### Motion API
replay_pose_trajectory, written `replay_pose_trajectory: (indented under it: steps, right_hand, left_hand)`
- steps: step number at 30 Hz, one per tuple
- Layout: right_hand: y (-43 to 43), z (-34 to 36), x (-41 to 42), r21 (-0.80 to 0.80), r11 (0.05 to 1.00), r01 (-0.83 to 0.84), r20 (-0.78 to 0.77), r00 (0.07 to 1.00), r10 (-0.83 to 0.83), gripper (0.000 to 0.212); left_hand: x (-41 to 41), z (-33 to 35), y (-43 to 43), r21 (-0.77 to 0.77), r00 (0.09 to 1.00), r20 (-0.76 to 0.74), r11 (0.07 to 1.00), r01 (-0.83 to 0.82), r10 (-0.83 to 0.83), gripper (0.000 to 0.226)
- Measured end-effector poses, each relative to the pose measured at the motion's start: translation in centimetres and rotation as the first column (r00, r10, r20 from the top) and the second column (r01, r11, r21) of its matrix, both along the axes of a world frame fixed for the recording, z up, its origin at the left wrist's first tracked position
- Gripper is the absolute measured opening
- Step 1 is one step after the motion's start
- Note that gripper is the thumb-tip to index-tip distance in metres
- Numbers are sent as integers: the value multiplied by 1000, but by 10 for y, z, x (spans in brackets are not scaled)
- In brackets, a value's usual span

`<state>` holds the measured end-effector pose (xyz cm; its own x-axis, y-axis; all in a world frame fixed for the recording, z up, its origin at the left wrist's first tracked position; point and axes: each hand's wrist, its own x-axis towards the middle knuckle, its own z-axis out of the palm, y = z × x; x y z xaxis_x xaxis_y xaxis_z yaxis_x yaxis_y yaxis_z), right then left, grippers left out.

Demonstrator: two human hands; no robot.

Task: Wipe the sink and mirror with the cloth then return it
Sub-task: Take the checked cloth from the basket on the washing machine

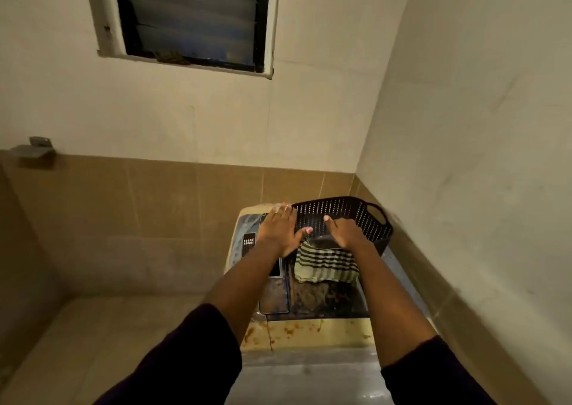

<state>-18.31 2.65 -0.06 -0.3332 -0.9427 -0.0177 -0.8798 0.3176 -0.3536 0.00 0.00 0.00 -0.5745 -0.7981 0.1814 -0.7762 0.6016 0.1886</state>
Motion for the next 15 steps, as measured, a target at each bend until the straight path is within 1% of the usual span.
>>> replay_pose_trajectory:
  steps: [1, 3, 4, 5, 6, 8, 9, 10, 12, 13, 15]
  right_hand:
    - [-5, -5, -10, 44, 999, 5, -4, 1000, -5, 69]
    - [-9, -7, -21, 169, 985, 22, -21, 1000, -18, 72]
    - [-8, -7, -24, 260, 965, 44, -46, 998, -33, 73]
    - [-14, -12, -29, 340, 940, 33, -71, 997, -9, 73]
    - [-21, -17, -34, 413, 910, 18, -56, 998, 6, 73]
    - [-35, -31, -43, 502, 864, -28, 7, 1000, 28, 82]
    - [-37, -34, -45, 507, 861, -34, 33, 999, 20, 84]
    - [-33, -31, -44, 486, 873, -31, 40, 999, 13, 78]
    - [-23, -20, -31, 409, 912, -19, 15, 1000, 14, 50]
    - [-22, -17, -29, 365, 931, -29, 6, 1000, 29, 39]
    - [-22, -9, -27, 250, 968, -36, 17, 999, 33, 28]
  left_hand:
    - [-5, -4, -1, 89, 1000, 26, 996, -9, 7, 73]
    - [-10, -14, -4, 200, 1000, 20, 980, -12, 8, 73]
    - [-11, -19, -4, 222, 1000, 7, 975, -3, 1, 71]
    - [-13, -23, -5, 242, 1000, -9, 970, 4, -2, 70]
    - [-14, -26, -6, 250, 1000, -24, 968, 10, -4, 69]
    - [-14, -27, -7, 247, 999, -51, 969, 21, -9, 67]
    - [-14, -27, -8, 251, 998, -56, 968, 26, -12, 66]
    - [-14, -28, -9, 270, 998, -61, 963, 24, -8, 66]
    - [-12, -28, -10, 313, 998, -58, 950, 21, -3, 66]
    - [-10, -28, -10, 319, 999, -55, 948, 19, -2, 66]
    - [-7, -26, -8, 325, 998, -70, 946, 18, 5, 64]
